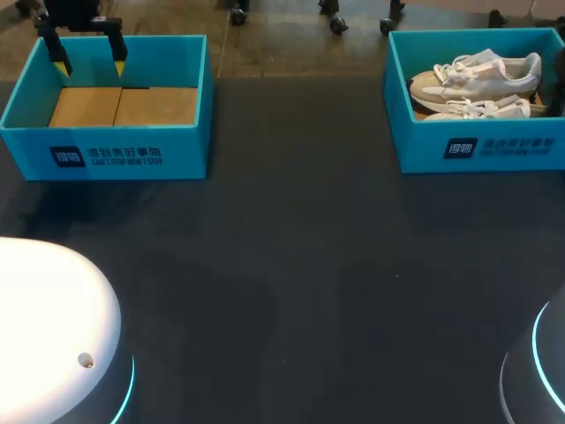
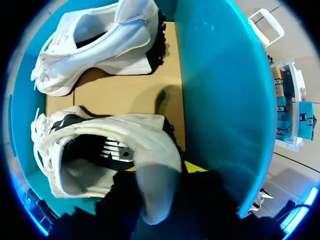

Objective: Take the shoe out of the shoebox, open the shoe tongue, remove and reinsert the insole, then place the shoe into the shoebox

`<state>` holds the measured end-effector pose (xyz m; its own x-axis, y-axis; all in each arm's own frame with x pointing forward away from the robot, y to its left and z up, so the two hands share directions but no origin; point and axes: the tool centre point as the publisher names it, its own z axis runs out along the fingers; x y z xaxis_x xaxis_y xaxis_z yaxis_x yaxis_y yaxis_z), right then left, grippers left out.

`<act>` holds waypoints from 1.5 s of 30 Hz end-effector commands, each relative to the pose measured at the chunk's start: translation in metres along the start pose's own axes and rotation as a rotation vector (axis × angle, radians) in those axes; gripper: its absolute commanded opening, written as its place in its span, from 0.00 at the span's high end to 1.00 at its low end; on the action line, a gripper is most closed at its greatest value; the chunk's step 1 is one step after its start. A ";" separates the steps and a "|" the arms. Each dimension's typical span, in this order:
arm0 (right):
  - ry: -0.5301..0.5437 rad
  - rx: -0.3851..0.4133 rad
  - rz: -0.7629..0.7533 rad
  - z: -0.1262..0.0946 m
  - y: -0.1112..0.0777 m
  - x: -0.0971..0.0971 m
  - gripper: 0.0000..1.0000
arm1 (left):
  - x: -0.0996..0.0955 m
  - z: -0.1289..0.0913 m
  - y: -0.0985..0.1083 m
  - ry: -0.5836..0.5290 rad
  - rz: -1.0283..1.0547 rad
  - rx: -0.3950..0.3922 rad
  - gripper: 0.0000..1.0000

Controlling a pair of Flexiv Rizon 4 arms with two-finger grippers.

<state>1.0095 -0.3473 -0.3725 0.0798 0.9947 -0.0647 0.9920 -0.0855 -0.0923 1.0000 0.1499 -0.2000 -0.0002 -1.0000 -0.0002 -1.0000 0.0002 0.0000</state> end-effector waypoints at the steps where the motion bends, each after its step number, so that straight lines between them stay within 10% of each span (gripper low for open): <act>1: 0.002 -0.010 0.002 -0.002 -0.005 0.001 1.00 | 0.000 0.000 0.000 0.000 0.000 0.000 0.00; 35: -0.111 -0.109 0.333 -0.152 0.023 -0.014 1.00 | 0.000 0.000 0.000 0.000 0.000 0.000 0.00; 45: -0.087 -0.150 0.358 -0.210 -0.026 -0.002 1.00 | 0.000 0.000 0.000 0.000 0.000 0.000 0.00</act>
<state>1.0346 -0.3449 -0.1900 0.4226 0.8897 -0.1725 0.9058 -0.4211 0.0471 1.0000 0.1499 -0.2000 -0.0002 -1.0000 -0.0002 -1.0000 0.0002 0.0000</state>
